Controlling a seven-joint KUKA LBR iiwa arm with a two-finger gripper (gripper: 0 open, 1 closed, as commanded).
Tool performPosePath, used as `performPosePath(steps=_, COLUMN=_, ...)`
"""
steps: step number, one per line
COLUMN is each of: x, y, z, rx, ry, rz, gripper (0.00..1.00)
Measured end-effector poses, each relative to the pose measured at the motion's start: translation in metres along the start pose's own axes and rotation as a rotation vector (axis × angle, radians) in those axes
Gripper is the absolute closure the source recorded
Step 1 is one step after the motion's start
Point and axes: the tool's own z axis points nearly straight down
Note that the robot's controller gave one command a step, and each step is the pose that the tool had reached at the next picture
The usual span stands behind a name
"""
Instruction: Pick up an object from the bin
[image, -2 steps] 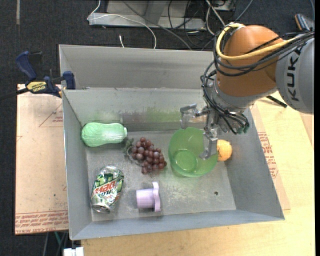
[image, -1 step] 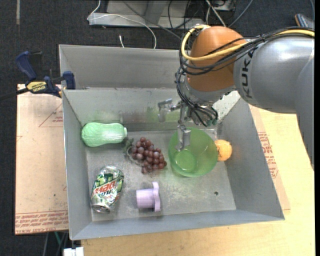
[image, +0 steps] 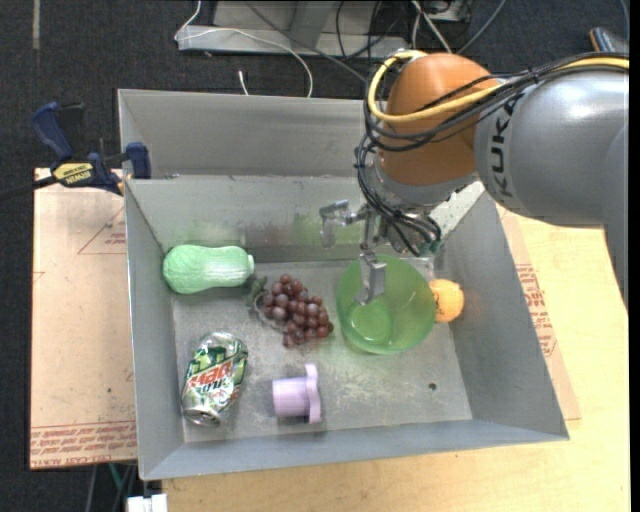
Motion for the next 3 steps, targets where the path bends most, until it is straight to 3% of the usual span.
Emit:
performPosePath(steps=1, x=0.03, y=0.013, z=0.074, rx=-0.004, ry=0.004, rz=-0.285, gripper=0.0)
performPosePath(steps=2, x=-0.016, y=0.043, z=0.04, rx=0.007, ry=-0.017, rz=-0.363, gripper=1.0)
performPosePath(steps=3, x=-0.016, y=0.043, z=0.04, rx=0.007, ry=-0.017, rz=-0.364, gripper=1.0)
